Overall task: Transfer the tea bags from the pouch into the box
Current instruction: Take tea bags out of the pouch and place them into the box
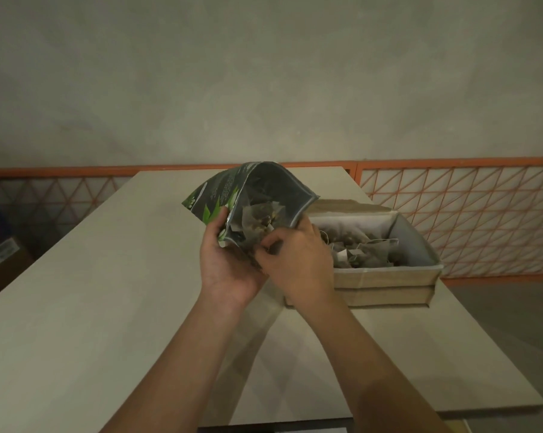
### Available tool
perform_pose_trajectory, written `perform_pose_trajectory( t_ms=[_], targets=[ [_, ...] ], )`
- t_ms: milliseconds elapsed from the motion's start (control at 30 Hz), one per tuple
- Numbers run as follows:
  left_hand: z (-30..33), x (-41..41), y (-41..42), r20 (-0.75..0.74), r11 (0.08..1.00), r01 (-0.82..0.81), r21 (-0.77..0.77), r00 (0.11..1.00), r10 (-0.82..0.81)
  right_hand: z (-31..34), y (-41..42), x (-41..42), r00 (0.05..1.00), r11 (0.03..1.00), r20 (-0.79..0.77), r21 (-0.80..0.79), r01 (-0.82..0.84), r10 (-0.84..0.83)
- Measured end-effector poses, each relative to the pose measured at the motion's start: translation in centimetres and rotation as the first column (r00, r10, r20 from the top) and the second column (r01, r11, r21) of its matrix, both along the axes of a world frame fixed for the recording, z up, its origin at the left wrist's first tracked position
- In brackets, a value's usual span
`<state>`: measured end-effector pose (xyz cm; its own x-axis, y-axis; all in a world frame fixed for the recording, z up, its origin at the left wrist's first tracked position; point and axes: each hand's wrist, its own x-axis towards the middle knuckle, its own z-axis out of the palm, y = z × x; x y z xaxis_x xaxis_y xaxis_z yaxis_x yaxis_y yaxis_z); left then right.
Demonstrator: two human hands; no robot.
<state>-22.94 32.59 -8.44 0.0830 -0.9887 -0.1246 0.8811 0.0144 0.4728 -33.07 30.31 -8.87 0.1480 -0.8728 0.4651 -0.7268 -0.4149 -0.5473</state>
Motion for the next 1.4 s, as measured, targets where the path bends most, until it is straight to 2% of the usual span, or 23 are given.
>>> perform_pose_trajectory(
  t_ms=[67, 133, 200, 367, 533, 600, 633, 733, 800, 867, 933, 1000, 1100, 1167, 1233, 1300, 1333, 1400],
  targets=[
    [-0.3, 0.3, -0.1, 0.039, 1.000, 0.000, 0.004, 0.999, 0.000, -0.1, -0.6, -0.5, 0.975, 0.992, 0.205, 0.071, -0.107, 0.090],
    [-0.6, 0.6, -0.3, 0.045, 1.000, -0.011, 0.002, 0.999, 0.011, 0.1, -1.2, -1.0, 0.885, 0.972, 0.439, 0.091, -0.216, 0.155],
    [-0.6, 0.8, -0.4, 0.019, 1.000, -0.006, 0.000, 1.000, 0.006, 0.8, -1.4, -1.6, 0.808, 0.964, 0.567, 0.087, -0.252, 0.160],
    [-0.8, 0.9, -0.5, -0.032, 0.999, 0.003, -0.042, 0.999, -0.004, 2.8, -1.5, -3.7, 0.728, 0.962, 0.678, 0.121, -0.245, 0.100],
    [-1.0, 1.3, -0.5, -0.068, 0.998, 0.003, -0.057, 0.998, -0.007, 3.8, -2.1, -6.3, 0.556, 0.978, 0.828, 0.047, -0.201, 0.074],
    [-1.0, 1.4, -0.6, -0.073, 0.999, -0.008, -0.052, 0.997, 0.004, 3.5, -2.6, -7.1, 0.590, 0.984, 0.804, 0.039, -0.172, 0.071],
    [-1.1, 1.5, -0.7, -0.080, 0.999, -0.018, -0.050, 0.997, 0.014, 3.2, -3.0, -7.3, 0.658, 0.988, 0.751, 0.054, -0.145, 0.056],
    [-0.9, 1.4, -0.7, -0.100, 0.998, -0.023, -0.053, 0.995, 0.018, 1.8, -3.7, -7.7, 0.884, 0.980, 0.467, 0.170, -0.107, 0.015],
    [-0.8, 1.2, -0.6, -0.112, 0.999, -0.016, -0.050, 0.994, 0.010, 0.7, -3.9, -7.5, 0.963, 0.974, 0.269, 0.208, -0.089, 0.030],
    [-0.7, 1.1, -0.5, -0.115, 0.998, -0.015, -0.055, 0.993, 0.008, -0.1, -3.9, -7.3, 0.988, 0.993, 0.149, 0.100, -0.062, 0.047],
    [-0.5, 1.1, -0.5, -0.109, 0.999, -0.012, -0.052, 0.994, 0.006, -0.3, -3.8, -7.0, 0.988, 0.994, 0.110, -0.001, -0.105, 0.104],
    [-0.4, 1.0, -0.4, -0.106, 0.999, -0.006, -0.052, 0.994, 0.001, -0.2, -3.7, -6.7, 0.987, 0.986, -0.003, 0.049, -0.163, 0.163],
    [-0.1, 1.0, -0.2, -0.108, 0.999, -0.006, -0.048, 0.994, 0.000, 0.0, -3.5, -6.4, 0.962, 0.980, -0.240, 0.178, -0.087, 0.129],
    [0.1, 1.1, 0.0, -0.110, 0.999, -0.010, -0.046, 0.994, 0.005, 0.3, -3.2, -6.1, 0.979, 0.989, -0.177, 0.121, -0.083, 0.104],
    [0.3, 1.1, 0.1, -0.110, 0.999, -0.015, -0.050, 0.994, 0.009, 0.7, -2.3, -5.6, 0.991, 0.995, 0.080, -0.008, -0.104, 0.104],
    [0.4, 1.1, 0.1, -0.088, 0.998, -0.027, -0.051, 0.996, 0.023, 1.3, -1.2, -4.6, 0.944, 0.981, 0.272, -0.103, -0.167, 0.189],
    [0.4, 1.2, 0.1, -0.072, 0.998, -0.026, -0.053, 0.997, 0.022, 1.4, -0.7, -4.0, 0.930, 0.968, 0.277, -0.136, -0.210, 0.241],
    [0.5, 1.2, 0.1, -0.030, 0.999, -0.016, -0.047, 0.999, 0.015, 1.1, -0.1, -3.0, 0.939, 0.953, 0.188, -0.155, -0.262, 0.288]
  ],
)
